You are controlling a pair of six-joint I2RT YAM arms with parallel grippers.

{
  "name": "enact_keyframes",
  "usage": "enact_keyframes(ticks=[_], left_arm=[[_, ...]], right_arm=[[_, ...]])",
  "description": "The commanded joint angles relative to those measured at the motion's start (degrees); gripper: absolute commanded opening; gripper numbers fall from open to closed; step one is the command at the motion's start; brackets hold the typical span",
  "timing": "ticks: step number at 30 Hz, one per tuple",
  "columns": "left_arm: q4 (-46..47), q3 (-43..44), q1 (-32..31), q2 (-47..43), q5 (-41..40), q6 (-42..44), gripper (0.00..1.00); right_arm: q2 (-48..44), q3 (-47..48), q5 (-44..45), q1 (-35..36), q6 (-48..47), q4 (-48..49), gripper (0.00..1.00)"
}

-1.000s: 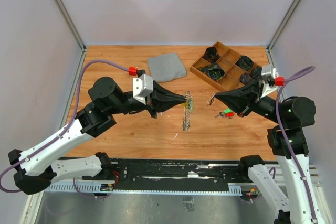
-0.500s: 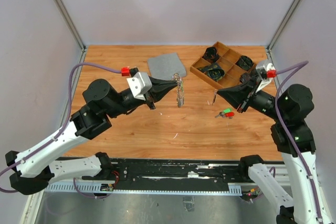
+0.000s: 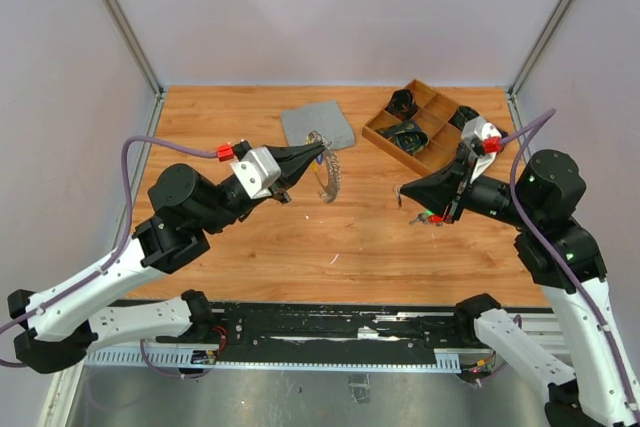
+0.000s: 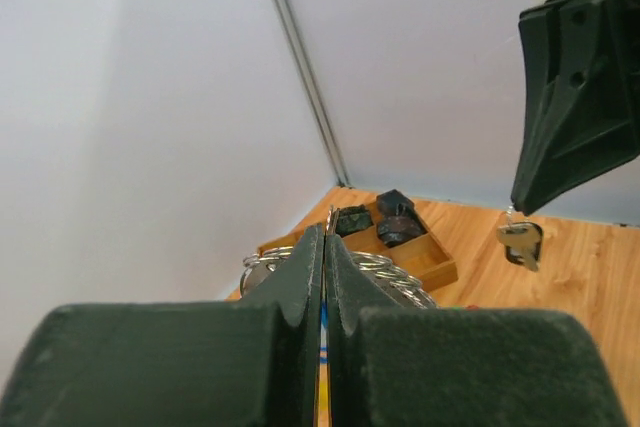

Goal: Put the keys on the keyring

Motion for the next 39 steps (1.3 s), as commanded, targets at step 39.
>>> enact_keyframes(ticks=[39], left_arm=[[17.1,-7.2,-27.5,3.4,-19.1,39.0,0.01]], right_arm=[[-3.5,-1.0,15.9,34.1,-15.8,18.4,0.01]])
